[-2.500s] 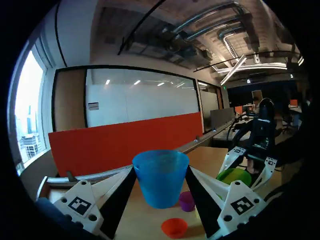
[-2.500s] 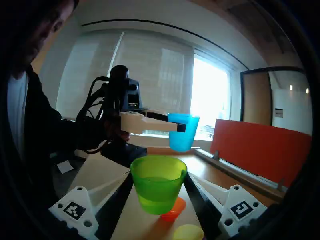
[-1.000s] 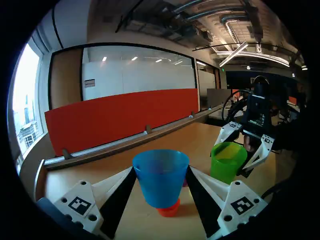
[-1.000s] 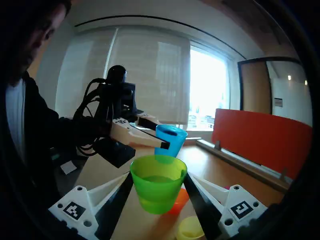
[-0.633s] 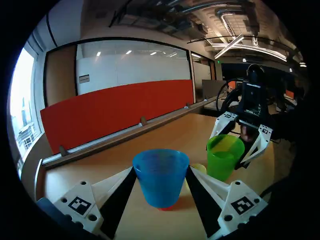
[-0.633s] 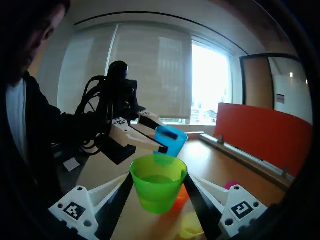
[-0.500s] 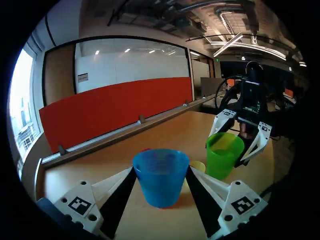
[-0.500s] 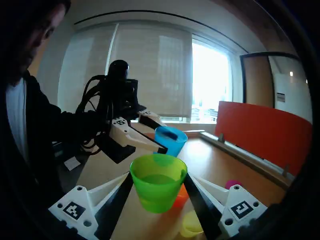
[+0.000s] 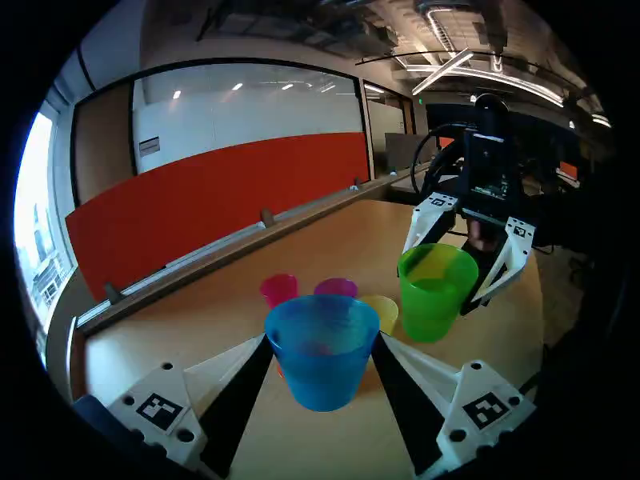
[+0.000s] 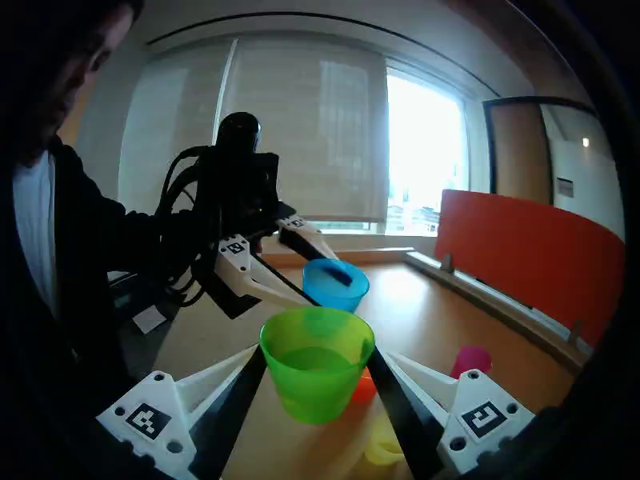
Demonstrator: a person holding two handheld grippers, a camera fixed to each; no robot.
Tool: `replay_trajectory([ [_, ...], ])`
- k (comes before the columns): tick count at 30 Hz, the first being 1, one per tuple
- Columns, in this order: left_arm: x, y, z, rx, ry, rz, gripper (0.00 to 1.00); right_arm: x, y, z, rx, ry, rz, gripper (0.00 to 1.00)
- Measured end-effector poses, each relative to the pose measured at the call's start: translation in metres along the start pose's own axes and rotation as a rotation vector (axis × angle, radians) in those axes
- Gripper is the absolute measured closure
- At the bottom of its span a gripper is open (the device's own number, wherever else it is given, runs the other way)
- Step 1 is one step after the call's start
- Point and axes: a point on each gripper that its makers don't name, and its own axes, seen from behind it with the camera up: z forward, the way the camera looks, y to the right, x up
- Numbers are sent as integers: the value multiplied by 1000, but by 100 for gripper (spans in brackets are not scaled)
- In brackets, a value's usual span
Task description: Pour water
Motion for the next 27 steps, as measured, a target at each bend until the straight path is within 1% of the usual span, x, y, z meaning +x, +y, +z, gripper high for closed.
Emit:
replay_trajectory([
  [9, -20, 10, 3, -26, -50, 19, 14, -11, -6, -2, 21, -29, 8, 9],
  [18, -37, 24, 1, -69, -100, 42, 15, -28, -12, -4, 35, -69, 16, 10],
  [24, -49, 33, 0, -109, -146, 49, 14, -38, -16, -4, 49, -99, 24, 10],
  [27, -53, 37, 0, -125, -162, 63, 14, -43, -18, -3, 57, -112, 23, 10],
])
